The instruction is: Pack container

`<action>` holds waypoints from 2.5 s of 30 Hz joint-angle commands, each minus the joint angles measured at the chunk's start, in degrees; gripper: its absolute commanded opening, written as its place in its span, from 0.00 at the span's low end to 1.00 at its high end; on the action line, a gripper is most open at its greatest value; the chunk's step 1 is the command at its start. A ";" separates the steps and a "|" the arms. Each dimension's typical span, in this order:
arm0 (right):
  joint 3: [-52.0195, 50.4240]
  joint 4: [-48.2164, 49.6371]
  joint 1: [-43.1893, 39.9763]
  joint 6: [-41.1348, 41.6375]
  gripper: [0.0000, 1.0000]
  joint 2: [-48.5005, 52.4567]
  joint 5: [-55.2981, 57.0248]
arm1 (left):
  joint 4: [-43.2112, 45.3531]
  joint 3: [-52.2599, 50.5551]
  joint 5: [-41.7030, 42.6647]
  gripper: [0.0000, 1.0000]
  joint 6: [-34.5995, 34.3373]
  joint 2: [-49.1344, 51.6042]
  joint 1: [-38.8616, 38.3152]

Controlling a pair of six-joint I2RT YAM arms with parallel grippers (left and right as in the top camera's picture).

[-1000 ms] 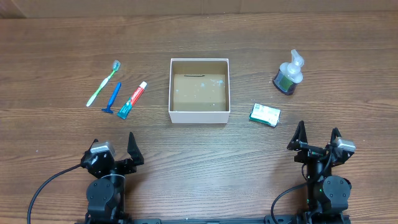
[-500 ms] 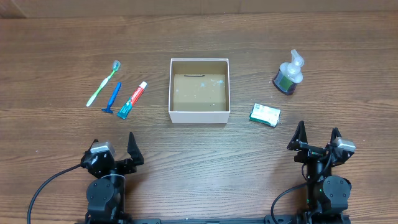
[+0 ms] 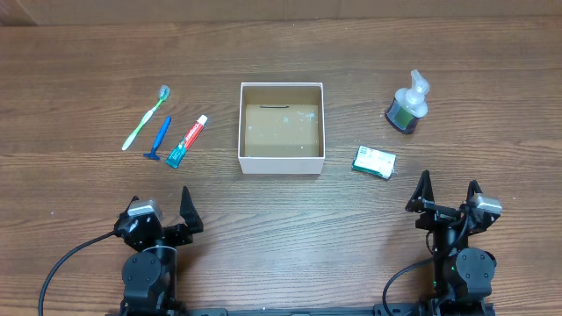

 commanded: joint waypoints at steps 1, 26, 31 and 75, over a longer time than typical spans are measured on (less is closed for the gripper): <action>-0.31 0.33 -0.44 -0.46 1.00 -0.68 0.04 | 0.07 -0.13 -0.37 1.00 0.26 -0.63 -0.39; 30.47 -6.54 -0.48 -0.50 1.00 30.56 -25.38 | 0.07 -0.13 -0.37 1.00 0.26 -0.63 -0.39; 55.10 -25.33 -0.48 -5.22 1.00 52.72 -25.33 | 0.07 -0.13 -0.37 1.00 0.26 -0.63 -0.39; 74.93 -21.51 -2.16 -14.93 0.67 100.04 -10.54 | 0.07 -0.13 -0.37 1.00 0.26 -0.63 -0.39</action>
